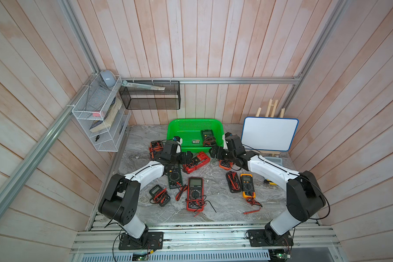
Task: Put the multimeter into the basket
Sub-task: Place the multimeter in the basket, then pick up the multimeter from the center of the board.
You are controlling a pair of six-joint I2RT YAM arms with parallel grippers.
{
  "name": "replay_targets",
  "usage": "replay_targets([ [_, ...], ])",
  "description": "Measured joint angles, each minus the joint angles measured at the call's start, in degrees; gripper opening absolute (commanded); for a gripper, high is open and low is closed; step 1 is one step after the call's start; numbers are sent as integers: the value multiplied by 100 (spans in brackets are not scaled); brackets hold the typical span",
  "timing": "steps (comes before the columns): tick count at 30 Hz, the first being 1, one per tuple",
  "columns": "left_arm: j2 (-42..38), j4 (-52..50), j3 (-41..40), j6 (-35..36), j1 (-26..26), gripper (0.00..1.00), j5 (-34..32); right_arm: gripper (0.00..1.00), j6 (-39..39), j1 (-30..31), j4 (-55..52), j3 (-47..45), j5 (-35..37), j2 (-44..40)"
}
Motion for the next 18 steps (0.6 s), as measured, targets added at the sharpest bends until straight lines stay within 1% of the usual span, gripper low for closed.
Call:
replay_targets([
  [3, 214, -50, 208, 214, -133, 100, 66, 94, 223, -2, 254, -625, -118, -271],
  [6, 365, -111, 308, 354, -249, 100, 164, 94, 363, -2, 435, -907, -208, -400],
  [10, 498, -192, 308, 415, -361, 100, 304, 94, 518, -2, 682, -1121, -319, -485],
  [15, 546, -201, 308, 463, -382, 100, 426, 93, 662, -2, 863, -1252, -450, -490],
  [18, 549, -269, 308, 461, -400, 100, 640, 94, 713, -2, 920, -1290, -466, -490],
])
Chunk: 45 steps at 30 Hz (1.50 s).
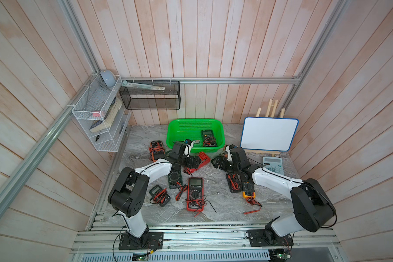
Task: Put the multimeter into the basket
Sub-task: Pick up the multimeter from the center of the board.
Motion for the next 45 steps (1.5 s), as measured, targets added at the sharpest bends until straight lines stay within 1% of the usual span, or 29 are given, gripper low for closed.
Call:
replay_targets([
  [6, -2, -120, 48, -28, -175, 100, 647, 94, 105, 0, 76, -94, -11, 0],
  [8, -9, -120, 52, -48, -271, 100, 678, 93, 127, 0, 94, -125, -11, 0],
  [10, -57, -162, 52, -98, -345, 100, 459, 94, 146, 0, 101, -164, -11, 0],
  [14, -192, -374, 122, -144, -435, 100, -348, 94, 192, 0, 101, -254, 9, -28],
  [17, -192, -610, 343, 2, -494, 100, -863, 93, 223, 0, 81, -302, 42, -109],
  [21, -153, -800, 658, 258, -730, 99, -1246, 94, 232, 0, 26, -350, 149, -308],
  [26, 72, -935, 881, 468, -999, 100, -1399, 94, 229, 0, -55, -560, 299, -693],
  [33, 590, -1182, 1209, 629, -1049, 100, -1569, 94, 232, -11, -157, -946, 431, -1156],
  [39, 909, -1281, 1353, 831, -1056, 100, -1652, 94, 232, -46, -195, -1019, 466, -1259],
  [45, 1169, -1386, 1373, 879, -1067, 100, -1657, 94, 232, -68, -192, -1023, 461, -1261],
])
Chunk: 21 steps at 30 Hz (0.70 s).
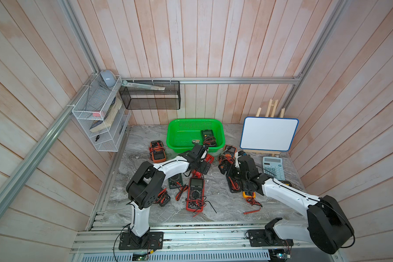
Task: Put the multimeter into the basket
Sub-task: Pick up the multimeter from the center of the board.
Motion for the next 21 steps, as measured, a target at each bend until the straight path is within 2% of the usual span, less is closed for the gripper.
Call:
replay_targets([
  [4, 146, -46, 0, -2, -4, 99, -24, 94, 0, -9, 0, 0, -4, 0],
  [5, 162, -46, 0, -4, -4, 93, -33, 94, 0, -9, 0, 0, -7, 0],
  [8, 184, -72, 0, -4, -4, 58, -15, 94, 2, -15, 2, 0, -44, 0],
  [10, 186, -131, 42, 15, -4, 25, -9, 94, 9, -15, 4, 0, -61, 0],
  [12, 197, -188, 74, 11, -4, 2, 9, 94, 24, -15, 4, 0, -87, 0],
  [17, 131, -367, 118, -44, -2, 0, 140, 94, 81, -20, 50, 0, -155, -39],
  [21, -332, -697, 116, -251, 0, 0, 439, 94, 181, -79, 138, 0, -260, -271],
])
